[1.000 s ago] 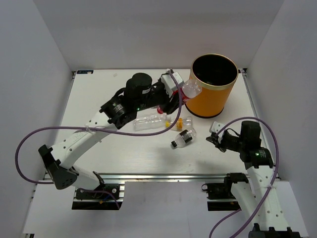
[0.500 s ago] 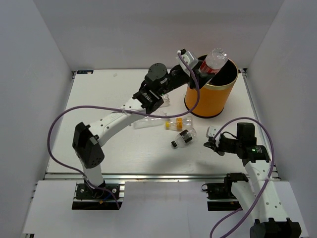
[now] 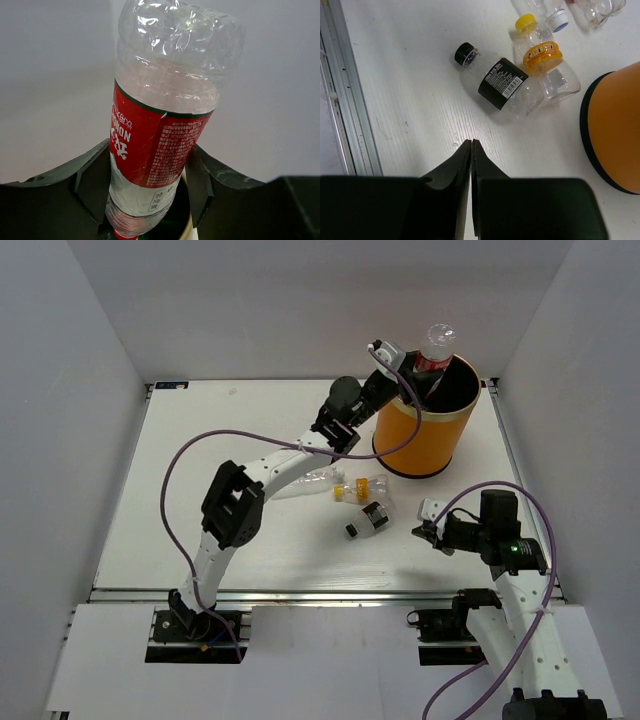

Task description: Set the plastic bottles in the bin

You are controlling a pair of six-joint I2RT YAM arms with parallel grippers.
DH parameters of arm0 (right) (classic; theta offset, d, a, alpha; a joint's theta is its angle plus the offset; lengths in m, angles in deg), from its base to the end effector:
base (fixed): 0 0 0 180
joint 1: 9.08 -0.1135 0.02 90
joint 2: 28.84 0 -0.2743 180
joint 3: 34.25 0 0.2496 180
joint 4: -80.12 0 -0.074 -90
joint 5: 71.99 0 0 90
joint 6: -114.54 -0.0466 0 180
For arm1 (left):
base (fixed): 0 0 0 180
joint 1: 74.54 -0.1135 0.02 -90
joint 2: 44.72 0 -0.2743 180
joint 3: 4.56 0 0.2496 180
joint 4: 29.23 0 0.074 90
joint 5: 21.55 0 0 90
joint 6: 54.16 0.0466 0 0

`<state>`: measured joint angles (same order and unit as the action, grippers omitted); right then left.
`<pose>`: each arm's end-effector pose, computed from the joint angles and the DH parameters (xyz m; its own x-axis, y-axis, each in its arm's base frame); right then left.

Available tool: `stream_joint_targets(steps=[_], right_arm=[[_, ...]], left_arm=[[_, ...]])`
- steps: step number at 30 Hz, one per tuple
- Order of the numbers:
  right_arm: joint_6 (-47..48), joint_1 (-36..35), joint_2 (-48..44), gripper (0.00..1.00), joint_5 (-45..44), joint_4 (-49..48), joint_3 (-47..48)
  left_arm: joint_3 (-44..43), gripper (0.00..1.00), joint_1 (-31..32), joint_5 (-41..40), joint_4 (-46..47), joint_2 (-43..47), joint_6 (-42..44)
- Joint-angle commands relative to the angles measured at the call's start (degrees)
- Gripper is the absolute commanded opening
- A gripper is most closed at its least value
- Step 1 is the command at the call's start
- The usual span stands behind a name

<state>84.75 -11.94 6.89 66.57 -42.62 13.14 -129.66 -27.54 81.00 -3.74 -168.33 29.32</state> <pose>0.1132 0.0406 0.2492 0.1288 -0.5687 -0.8124 -0.8960 0.2845 -0.3411 0.3526 -0.3929 0.4026 0.2114 -0.3892 -0.8966 0.8756 0.4830 -0.0032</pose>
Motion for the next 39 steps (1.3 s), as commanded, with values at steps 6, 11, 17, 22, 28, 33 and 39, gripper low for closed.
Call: stream_joint_targets(steps=[6, 11, 17, 22, 28, 33, 39], right_arm=[[-1.23, 0.3, -0.04, 0.46, 0.31, -2.04, -0.34], [1.48, 0.13, 0.66, 0.68, 0.84, -3.01, -1.48], [26.89, -0.22, 5.13, 0.77, 7.24, -2.14, -3.94], [45.68, -2.15, 18.65, 0.78, 8.66, 0.93, -2.11], [47.39, -7.67, 35.11, 0.87, 5.33, -0.34, 10.03], [37.81, -14.01, 33.27, 0.89, -4.22, -16.54, 7.13], [34.9, -20.87, 40.9, 0.87, -14.27, -19.0, 10.74]], left_arm=[[-4.55, 0.98, -1.92, -6.4, -1.42, -2.6, -3.67], [-3.34, 1.0, -2.44, -5.17, -5.73, 2.13, -1.57], [5.97, 1.0, -2.44, -7.8, -25.39, 20.72, 3.71], [27.46, 1.0, -2.44, -16.75, -39.1, 38.94, 4.77], [45.25, 1.0, -2.44, -32.93, -53.86, 52.49, 1.17], [48.09, 1.0, -2.44, -38.05, -61.8, 55.23, -2.96], [52.31, 1.0, -2.44, -40.94, -61.9, 59.09, -4.11]])
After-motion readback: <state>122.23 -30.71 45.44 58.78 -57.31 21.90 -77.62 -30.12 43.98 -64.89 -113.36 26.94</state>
